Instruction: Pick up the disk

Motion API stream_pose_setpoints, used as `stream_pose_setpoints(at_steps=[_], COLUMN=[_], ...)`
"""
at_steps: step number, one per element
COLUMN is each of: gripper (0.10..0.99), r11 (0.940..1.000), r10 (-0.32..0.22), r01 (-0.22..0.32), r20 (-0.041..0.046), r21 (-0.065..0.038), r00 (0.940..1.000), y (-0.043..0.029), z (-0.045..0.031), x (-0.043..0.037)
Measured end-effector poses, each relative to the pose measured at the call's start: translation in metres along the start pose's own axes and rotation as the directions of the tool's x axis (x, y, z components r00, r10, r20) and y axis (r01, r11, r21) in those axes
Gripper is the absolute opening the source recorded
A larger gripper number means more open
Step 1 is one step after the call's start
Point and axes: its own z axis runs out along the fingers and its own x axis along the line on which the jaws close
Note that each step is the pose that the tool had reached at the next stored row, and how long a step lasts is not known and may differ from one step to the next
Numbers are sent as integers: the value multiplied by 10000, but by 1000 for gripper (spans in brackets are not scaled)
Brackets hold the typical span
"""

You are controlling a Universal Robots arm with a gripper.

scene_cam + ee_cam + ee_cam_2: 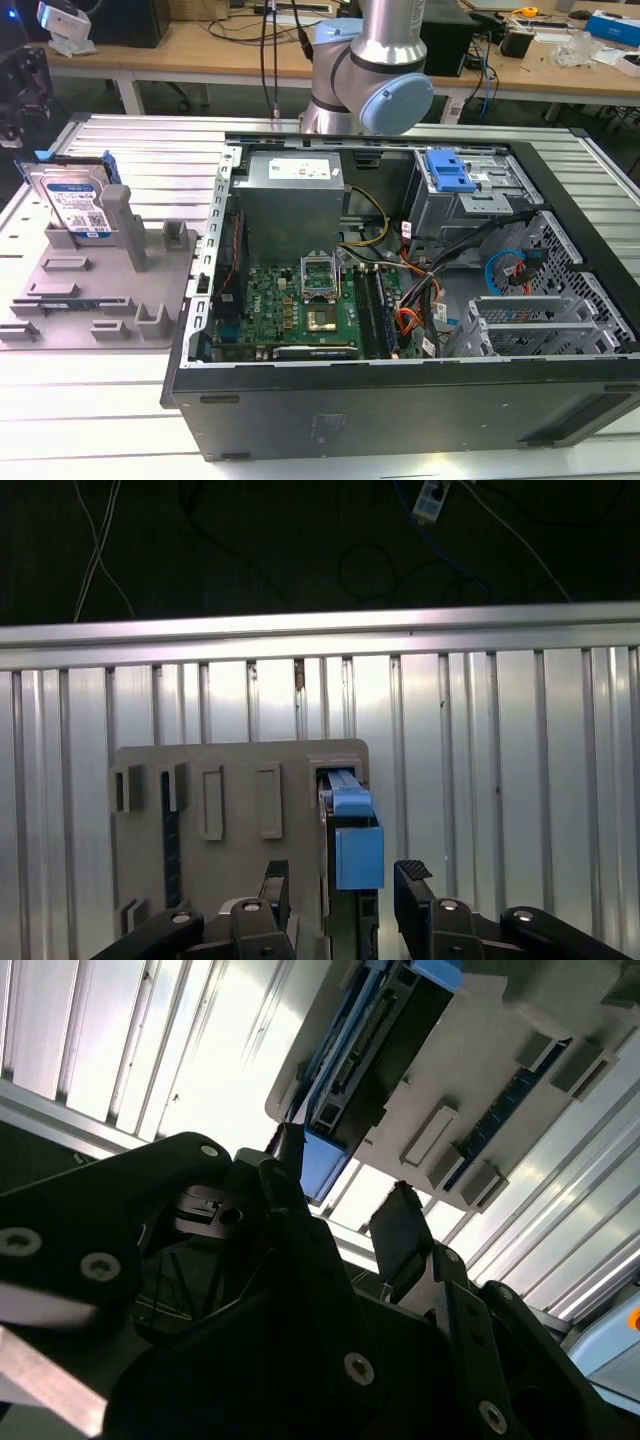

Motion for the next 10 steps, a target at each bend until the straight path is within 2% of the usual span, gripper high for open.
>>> stream_pose_setpoints(at_steps=[3,7,10], gripper=[541,541,541], r11=[10000,10000,10000], r10=[1,1,0], r01=[-1,-1,0], r20=[0,-1,-1], r21=[0,0,-1], r00=[10000,10000,10000], y=[0,1,28], z=[31,109,142], x=[-6,-30,-48])
